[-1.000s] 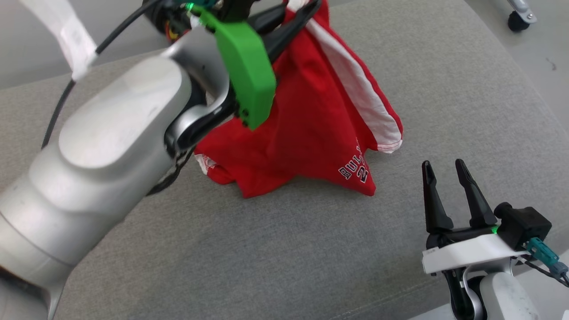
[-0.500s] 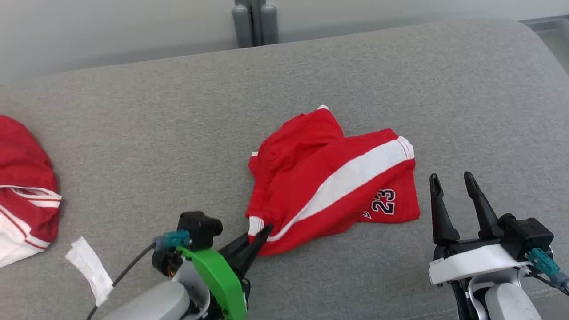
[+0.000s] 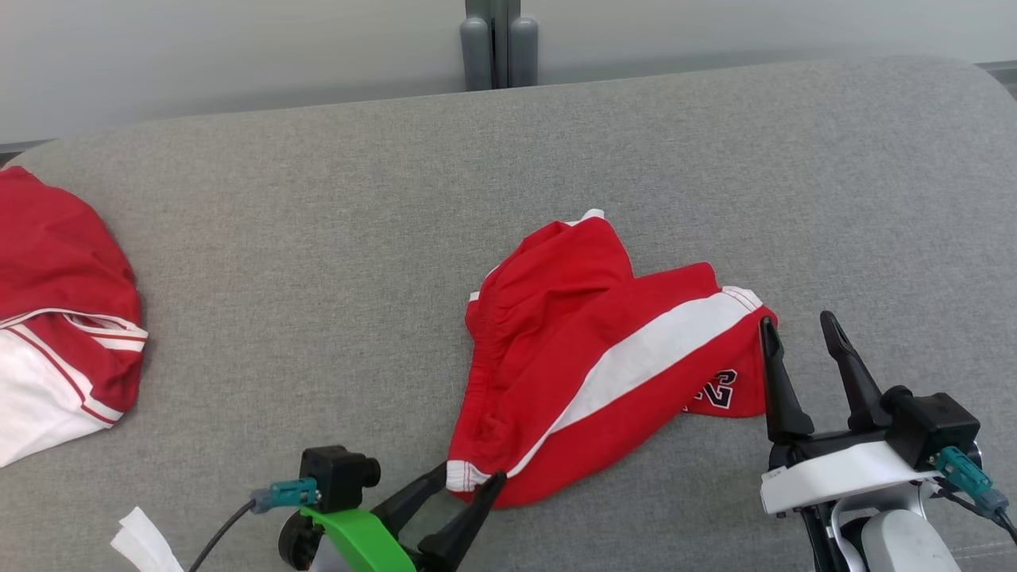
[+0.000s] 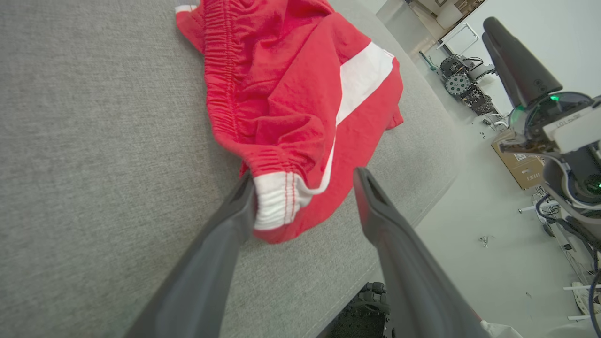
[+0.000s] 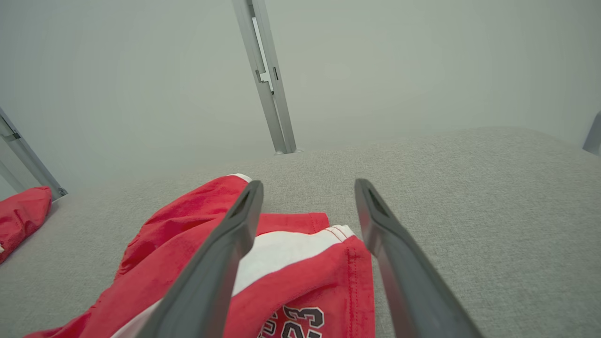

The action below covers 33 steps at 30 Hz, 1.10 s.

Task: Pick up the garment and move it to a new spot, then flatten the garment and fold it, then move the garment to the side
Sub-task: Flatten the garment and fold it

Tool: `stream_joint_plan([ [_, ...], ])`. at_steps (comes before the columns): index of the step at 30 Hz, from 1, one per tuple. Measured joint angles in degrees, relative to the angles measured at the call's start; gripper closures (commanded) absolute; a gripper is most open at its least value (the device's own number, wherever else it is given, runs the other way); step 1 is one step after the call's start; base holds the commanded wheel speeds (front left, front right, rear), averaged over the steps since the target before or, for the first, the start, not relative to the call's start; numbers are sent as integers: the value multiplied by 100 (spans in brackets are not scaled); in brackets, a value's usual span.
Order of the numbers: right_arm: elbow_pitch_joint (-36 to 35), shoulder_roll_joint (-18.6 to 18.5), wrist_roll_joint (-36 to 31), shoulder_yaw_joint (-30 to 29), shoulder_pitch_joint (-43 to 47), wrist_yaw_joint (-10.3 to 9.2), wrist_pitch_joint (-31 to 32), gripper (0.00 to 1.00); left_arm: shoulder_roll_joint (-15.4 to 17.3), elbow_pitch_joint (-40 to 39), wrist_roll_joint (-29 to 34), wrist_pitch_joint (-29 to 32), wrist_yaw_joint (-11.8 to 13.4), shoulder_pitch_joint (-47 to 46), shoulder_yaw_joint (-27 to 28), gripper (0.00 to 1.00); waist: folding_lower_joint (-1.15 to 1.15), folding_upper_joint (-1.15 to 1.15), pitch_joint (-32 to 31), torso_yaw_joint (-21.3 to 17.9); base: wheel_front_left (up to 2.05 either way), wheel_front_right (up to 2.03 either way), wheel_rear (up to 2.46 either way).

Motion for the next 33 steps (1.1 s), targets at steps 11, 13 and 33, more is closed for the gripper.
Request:
stream_joint_plan([
  [11, -13, 0, 1, -29, -41, -1, 0, 0, 276, -60, -110, 94, -54, 31, 65, 13, 0, 0, 105, -60, 0, 0, 0],
  [13, -13, -1, 1, -21, -65, -1, 0, 0, 279, -26, -144, 156, -74, 28, 35, 42, 0, 0, 108, -79, 0, 0, 0],
  [33, 197, 1, -87, 4, -165, 0, 1, 0, 514, -122, -124, -34, -232, -24, 40, 100, 0, 0, 242, -84, 0, 0, 0],
])
